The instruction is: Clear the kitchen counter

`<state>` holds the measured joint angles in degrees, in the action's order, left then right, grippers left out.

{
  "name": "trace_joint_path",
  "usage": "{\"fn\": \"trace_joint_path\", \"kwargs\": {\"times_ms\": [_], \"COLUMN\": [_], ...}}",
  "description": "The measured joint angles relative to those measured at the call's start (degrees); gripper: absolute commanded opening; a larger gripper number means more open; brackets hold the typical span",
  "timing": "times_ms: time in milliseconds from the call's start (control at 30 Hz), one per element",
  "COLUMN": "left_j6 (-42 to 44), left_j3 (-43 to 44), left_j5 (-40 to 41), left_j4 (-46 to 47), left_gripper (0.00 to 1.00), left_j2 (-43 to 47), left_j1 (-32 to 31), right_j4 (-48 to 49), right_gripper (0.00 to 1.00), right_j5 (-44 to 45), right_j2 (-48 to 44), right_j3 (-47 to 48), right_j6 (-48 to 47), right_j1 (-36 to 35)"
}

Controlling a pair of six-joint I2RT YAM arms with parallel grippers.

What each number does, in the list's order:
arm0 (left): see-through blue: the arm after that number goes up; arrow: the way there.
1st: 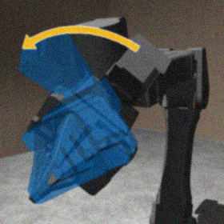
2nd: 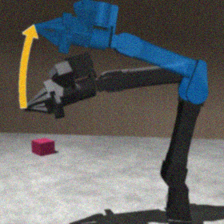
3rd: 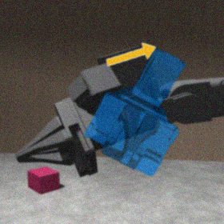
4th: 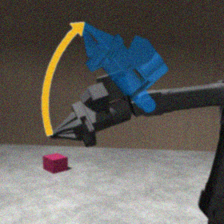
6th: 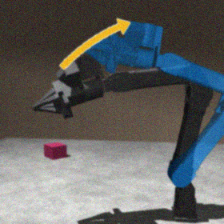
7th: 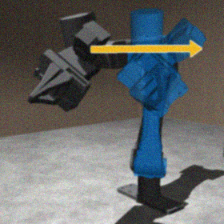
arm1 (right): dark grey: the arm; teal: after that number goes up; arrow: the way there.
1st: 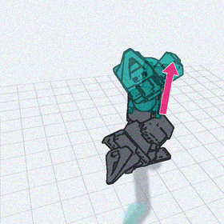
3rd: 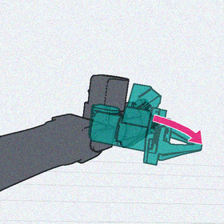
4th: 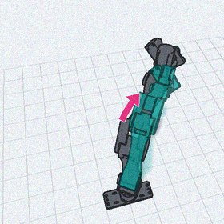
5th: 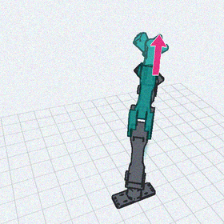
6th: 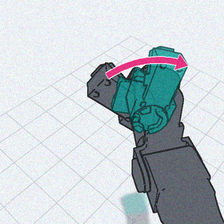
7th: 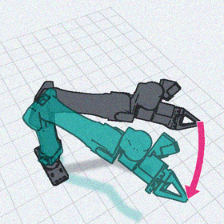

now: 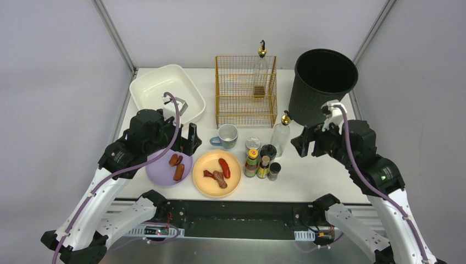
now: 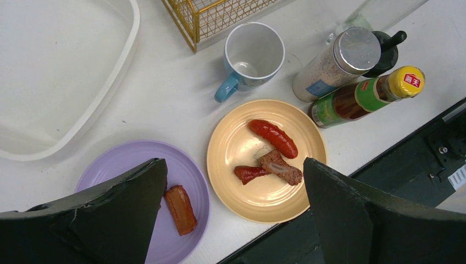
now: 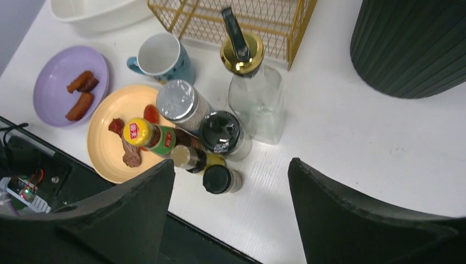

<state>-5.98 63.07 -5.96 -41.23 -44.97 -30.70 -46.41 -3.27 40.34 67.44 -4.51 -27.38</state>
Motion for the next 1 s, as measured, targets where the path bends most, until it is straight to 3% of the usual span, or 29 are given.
{"fn": "trace_joint_path", "kwargs": {"times_ms": [267, 500, 1000], "left_j6": [0.6, 0.7, 0.9], "left_j3": [0.0, 0.0, -0.2], "left_j5": [0.0, 0.0, 0.0], "left_j4": [0.0, 0.0, 0.0], "left_gripper": [1.0, 1.0, 1.0], "left_j2": [0.0, -0.8, -0.3], "left_j1": [0.0, 0.0, 0.0], "right_j4": [4.7, 16.3, 36.8], "right_gripper": [0.76, 0.75, 0.68], "right_j5": [-1.9, 1.6, 10.3], "right_j2": [-2.8, -2.7, 4.8], "right_j3": [-10.7, -17.7, -24.3], "right_j6": [-0.1, -1.1, -3.8], "right_j1": [-0.5, -2.0, -6.4]}}
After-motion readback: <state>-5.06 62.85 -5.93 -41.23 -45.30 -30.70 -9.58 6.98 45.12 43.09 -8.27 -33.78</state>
